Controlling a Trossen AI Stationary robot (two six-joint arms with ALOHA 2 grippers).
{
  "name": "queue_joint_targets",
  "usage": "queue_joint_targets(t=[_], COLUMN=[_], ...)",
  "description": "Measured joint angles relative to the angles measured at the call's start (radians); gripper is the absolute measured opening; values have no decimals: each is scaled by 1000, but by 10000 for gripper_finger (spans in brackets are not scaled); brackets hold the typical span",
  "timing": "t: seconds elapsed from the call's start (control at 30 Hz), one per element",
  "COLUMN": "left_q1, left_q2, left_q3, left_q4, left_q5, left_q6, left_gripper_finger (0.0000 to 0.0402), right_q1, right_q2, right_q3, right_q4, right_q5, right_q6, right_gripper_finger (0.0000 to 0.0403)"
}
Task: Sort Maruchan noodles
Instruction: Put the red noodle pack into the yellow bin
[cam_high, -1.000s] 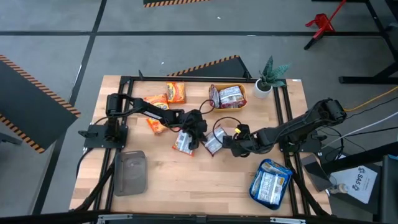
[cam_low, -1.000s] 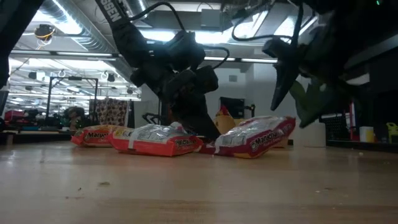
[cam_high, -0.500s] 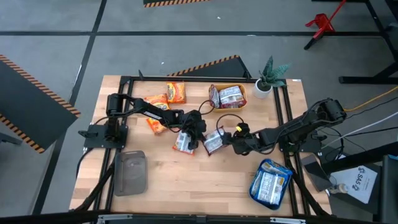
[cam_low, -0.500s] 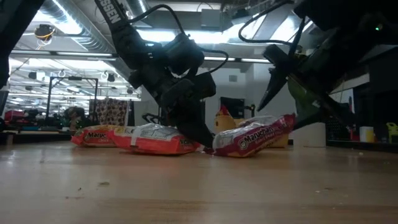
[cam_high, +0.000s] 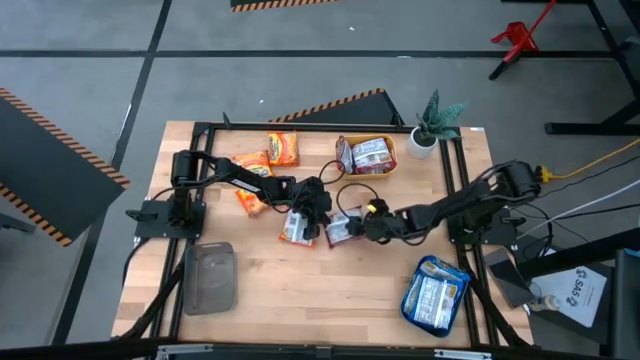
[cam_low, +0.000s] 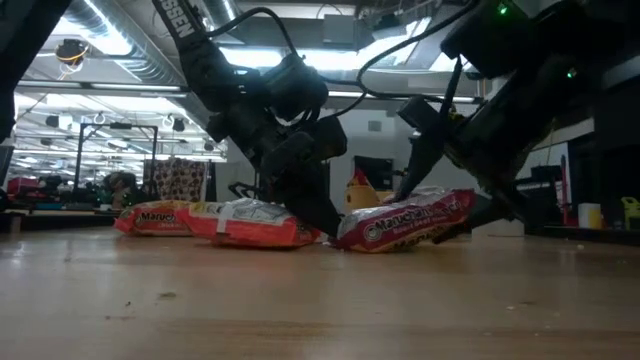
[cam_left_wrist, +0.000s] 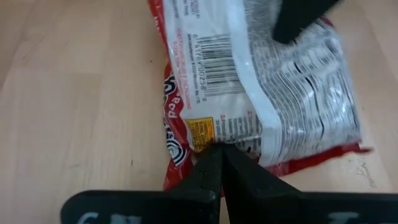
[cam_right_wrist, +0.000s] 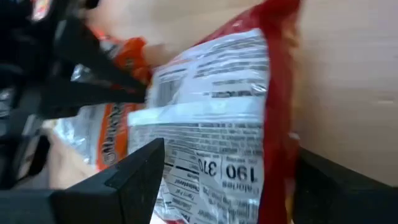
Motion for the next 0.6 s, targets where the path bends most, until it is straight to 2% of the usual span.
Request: queue_joint_targets(t=[0.13, 0.27, 0.37, 0.6], left_q1=[0, 1, 17, 90], left_q2=[0, -1, -36, -232], left_q3=[0, 0, -1, 0], left_q4=[0, -2, -36, -171], left_q5=[-4, -4, 35, 116], left_q6=[0, -3, -45, -113], left_gripper_finger=[0, 0, 0, 0], right_q1=[-7, -7, -5, -19], right_q2=[26, 29, 24, 25], right_q3=[1, 3, 5, 35], right_q4=[75, 89, 112, 99], right_q5=[-21, -25, -10, 16], right_q6=[-22, -4, -3, -11], right_gripper_finger=[241, 164, 101, 93])
